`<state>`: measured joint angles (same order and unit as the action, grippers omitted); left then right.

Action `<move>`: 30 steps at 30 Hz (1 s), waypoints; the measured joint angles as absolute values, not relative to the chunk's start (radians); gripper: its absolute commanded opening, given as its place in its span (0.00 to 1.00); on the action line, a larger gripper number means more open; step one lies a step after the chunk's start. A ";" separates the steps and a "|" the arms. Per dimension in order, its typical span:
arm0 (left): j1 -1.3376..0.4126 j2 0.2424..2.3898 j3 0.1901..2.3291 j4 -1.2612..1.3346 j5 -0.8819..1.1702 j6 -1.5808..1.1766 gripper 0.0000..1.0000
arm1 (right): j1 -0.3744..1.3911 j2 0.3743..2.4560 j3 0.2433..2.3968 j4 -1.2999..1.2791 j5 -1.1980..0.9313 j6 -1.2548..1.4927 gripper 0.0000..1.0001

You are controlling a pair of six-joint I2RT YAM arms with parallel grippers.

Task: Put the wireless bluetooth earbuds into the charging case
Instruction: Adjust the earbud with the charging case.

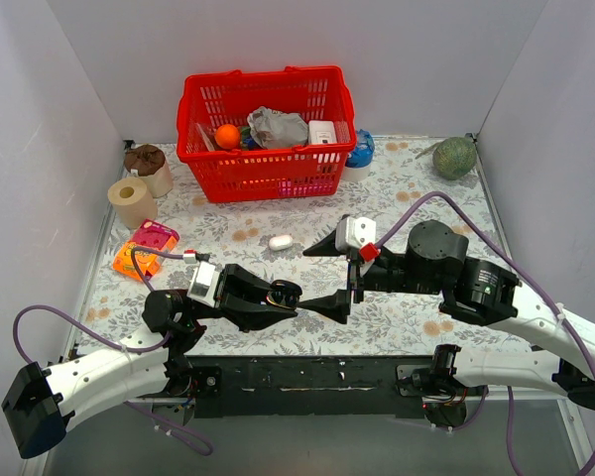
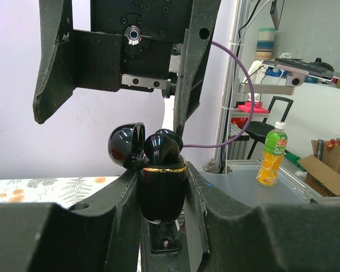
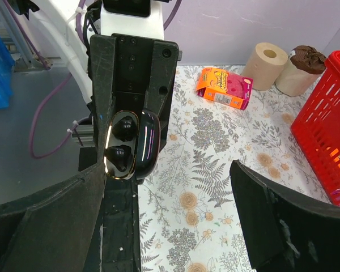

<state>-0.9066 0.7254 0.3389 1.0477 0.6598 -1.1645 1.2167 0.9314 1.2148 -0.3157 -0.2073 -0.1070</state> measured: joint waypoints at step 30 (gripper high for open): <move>-0.907 0.715 0.339 1.046 0.661 -1.185 0.00 | 1.217 0.900 1.200 -0.246 -0.165 -0.081 0.98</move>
<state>-0.9066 0.7147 0.3389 1.0462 0.6605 -1.1854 1.2167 0.9005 1.1999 -0.2459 -0.1646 -0.0814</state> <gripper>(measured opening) 0.286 0.970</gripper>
